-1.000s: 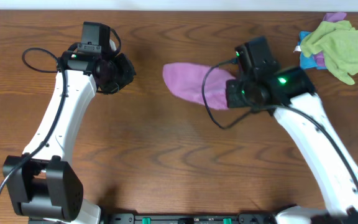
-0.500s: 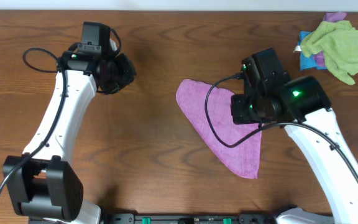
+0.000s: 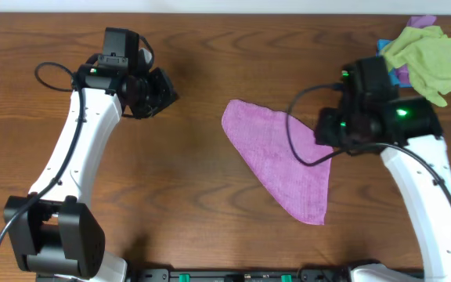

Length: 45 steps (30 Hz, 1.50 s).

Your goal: Fold the cloth

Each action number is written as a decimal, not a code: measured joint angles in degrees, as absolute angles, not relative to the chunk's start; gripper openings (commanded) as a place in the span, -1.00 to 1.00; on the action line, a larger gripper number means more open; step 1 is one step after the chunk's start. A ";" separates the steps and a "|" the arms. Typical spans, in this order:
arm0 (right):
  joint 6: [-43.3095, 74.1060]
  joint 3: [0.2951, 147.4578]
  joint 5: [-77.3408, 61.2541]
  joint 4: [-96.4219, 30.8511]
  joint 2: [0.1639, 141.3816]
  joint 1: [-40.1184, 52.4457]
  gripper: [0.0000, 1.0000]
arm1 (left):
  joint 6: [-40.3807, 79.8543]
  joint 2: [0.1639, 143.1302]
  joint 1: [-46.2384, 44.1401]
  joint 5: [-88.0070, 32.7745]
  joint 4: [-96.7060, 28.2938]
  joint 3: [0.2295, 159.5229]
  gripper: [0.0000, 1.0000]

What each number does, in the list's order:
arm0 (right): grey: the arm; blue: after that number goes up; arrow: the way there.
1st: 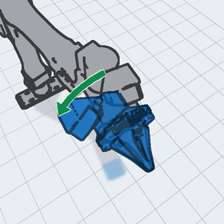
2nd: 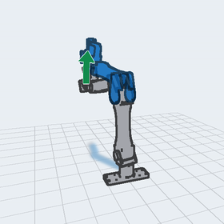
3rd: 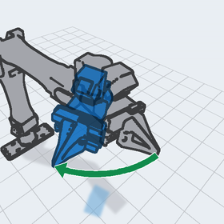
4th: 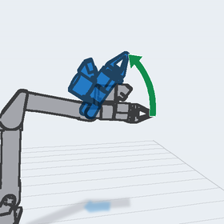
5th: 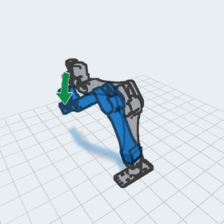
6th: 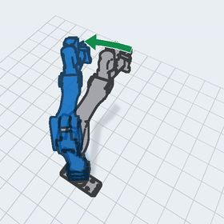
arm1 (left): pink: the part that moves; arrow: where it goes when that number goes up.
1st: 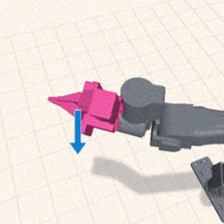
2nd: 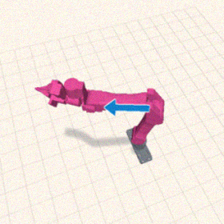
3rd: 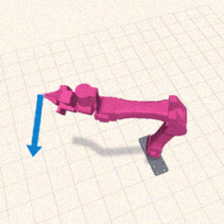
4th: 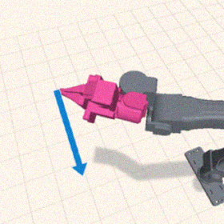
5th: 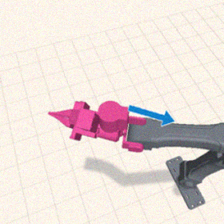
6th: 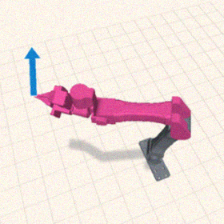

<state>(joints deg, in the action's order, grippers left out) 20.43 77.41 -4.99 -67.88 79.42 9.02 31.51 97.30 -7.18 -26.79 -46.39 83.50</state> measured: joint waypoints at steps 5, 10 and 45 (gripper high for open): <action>17.78 64.27 -12.14 -60.55 71.72 2.13 0.09 | 29.78 97.30 -9.28 -26.79 -47.66 83.50 -0.05; 15.77 50.41 -17.56 -51.33 63.66 -2.24 0.18 | 28.36 97.30 -10.85 -26.81 -49.30 83.50 0.28; 14.61 36.18 -14.26 -9.50 88.92 -5.78 0.11 | 20.71 100.64 -10.94 -39.92 -51.16 83.53 0.66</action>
<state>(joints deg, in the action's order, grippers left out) 14.61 36.18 -14.26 -9.50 88.92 -5.78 20.71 100.64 -10.94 -39.92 -51.16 83.53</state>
